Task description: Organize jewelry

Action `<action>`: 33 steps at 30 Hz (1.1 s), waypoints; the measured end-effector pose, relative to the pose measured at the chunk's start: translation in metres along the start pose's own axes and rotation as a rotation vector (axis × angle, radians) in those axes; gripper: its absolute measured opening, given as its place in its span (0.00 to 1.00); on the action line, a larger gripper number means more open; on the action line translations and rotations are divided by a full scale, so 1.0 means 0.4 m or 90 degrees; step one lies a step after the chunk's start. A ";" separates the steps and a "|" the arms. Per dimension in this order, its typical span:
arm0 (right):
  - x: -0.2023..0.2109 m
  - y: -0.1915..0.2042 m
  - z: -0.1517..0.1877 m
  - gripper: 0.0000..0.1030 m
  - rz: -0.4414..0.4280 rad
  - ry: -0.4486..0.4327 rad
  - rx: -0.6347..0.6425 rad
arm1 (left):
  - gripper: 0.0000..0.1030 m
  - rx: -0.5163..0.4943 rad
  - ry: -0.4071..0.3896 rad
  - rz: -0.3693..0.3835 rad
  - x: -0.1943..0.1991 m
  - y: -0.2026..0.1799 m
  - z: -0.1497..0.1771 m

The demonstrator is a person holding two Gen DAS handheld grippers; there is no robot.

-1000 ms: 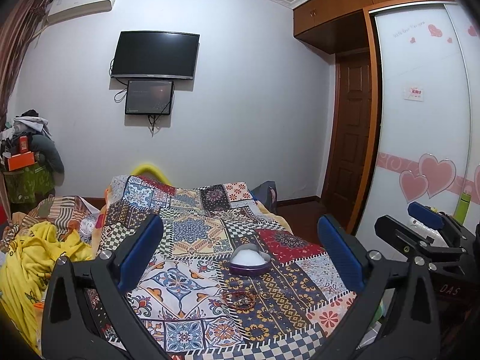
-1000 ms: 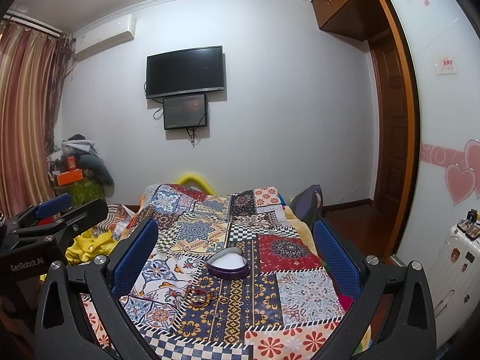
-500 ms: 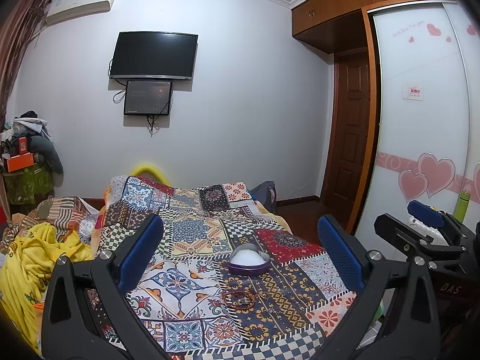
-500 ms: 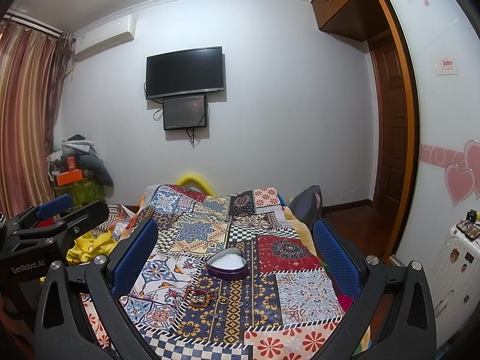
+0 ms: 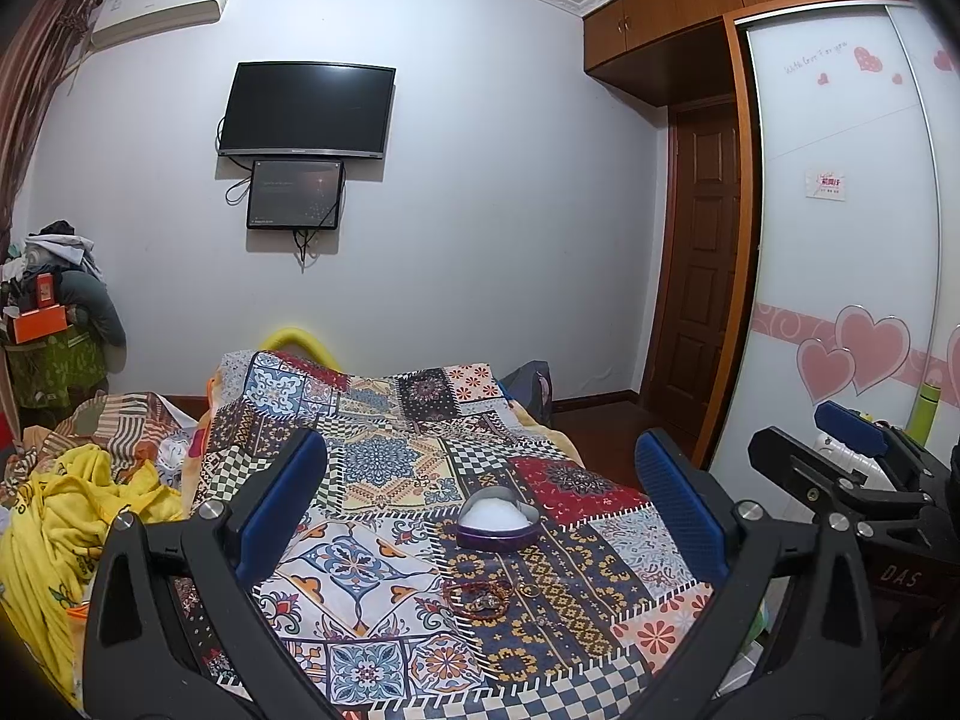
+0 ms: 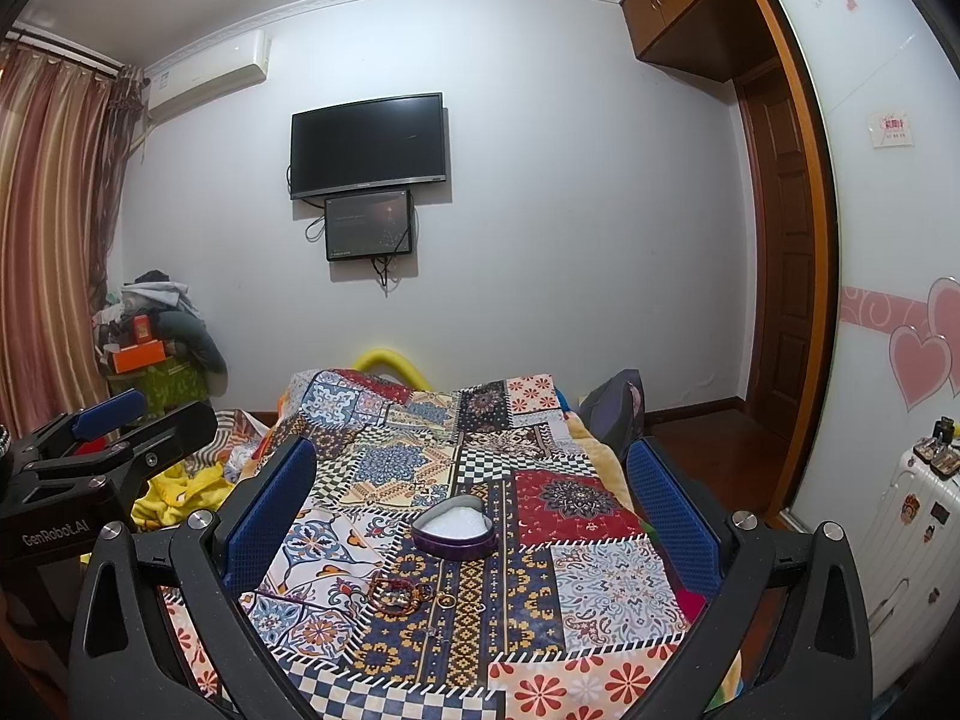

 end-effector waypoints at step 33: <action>-0.172 -0.078 0.147 0.94 0.035 0.141 0.012 | 0.84 0.021 0.162 -0.051 -0.250 0.106 0.159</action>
Point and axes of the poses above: each gripper's, at about its wrist camera, not at the fingertips, and x roughly against the way its jaws point, y to its left, z to its underside, the point moved 8 cm from there along -x, roughly the way its jaws point, and after that the axes turned 2 degrees about z, right-handed, at the moved point
